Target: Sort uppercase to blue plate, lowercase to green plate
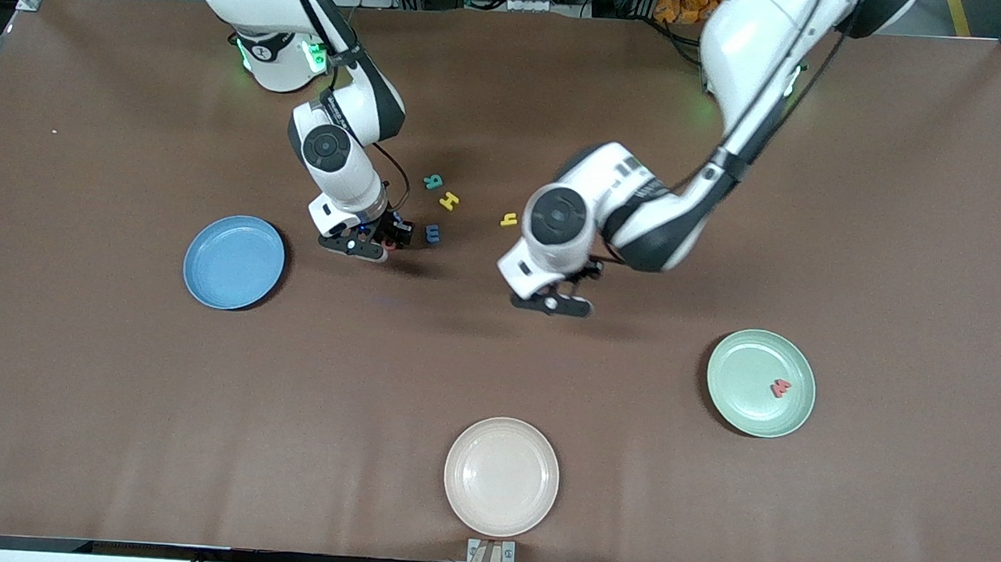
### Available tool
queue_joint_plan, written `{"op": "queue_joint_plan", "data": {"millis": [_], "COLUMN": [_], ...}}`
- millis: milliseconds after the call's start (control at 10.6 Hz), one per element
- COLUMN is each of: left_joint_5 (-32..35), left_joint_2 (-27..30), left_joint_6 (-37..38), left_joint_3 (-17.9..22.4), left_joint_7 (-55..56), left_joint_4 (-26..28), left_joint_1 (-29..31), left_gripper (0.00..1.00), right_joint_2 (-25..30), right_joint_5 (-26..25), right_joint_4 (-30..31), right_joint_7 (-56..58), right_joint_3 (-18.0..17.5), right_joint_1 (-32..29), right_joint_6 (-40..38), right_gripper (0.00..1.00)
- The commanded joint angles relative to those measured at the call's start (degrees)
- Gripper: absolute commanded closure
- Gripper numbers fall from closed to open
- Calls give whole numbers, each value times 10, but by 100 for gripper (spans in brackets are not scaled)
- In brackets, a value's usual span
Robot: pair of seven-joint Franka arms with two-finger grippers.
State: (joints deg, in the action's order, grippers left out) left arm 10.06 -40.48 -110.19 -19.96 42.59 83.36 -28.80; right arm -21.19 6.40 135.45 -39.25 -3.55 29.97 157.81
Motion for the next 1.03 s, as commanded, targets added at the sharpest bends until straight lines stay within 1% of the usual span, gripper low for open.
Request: {"op": "queue_joint_plan", "data": {"millis": [0,94,282,470,752,940], "left_joint_5": [15,15,23,57,79,81], "left_joint_2": [-13,-19,-25,-26,-25,-25], "left_joint_6": [-26,-66,-120,-129,-144,-179], "left_joint_3": [5,10,11,10,10,10], "left_joint_7": [31,66,72,74,73,72], "left_joint_4": [5,28,64,83,96,119], "left_joint_1": [-31,-54,-54,-47,-30,-28], "left_gripper": [22,22,24,25,26,28], "right_joint_2": [-6,-6,-7,-4,4,5], "right_joint_5": [0,0,0,-1,-2,-2], "right_joint_4": [3,3,2,-8,-69,-113], "right_joint_7": [-15,-15,-12,-4,65,149], "right_joint_3": [-4,-4,-4,-3,0,0], "right_joint_1": [5,4,4,-2,-40,-95], "right_joint_6": [-6,-6,-6,-25,-141,-216], "right_gripper": [66,69,69,69,69,69]}}
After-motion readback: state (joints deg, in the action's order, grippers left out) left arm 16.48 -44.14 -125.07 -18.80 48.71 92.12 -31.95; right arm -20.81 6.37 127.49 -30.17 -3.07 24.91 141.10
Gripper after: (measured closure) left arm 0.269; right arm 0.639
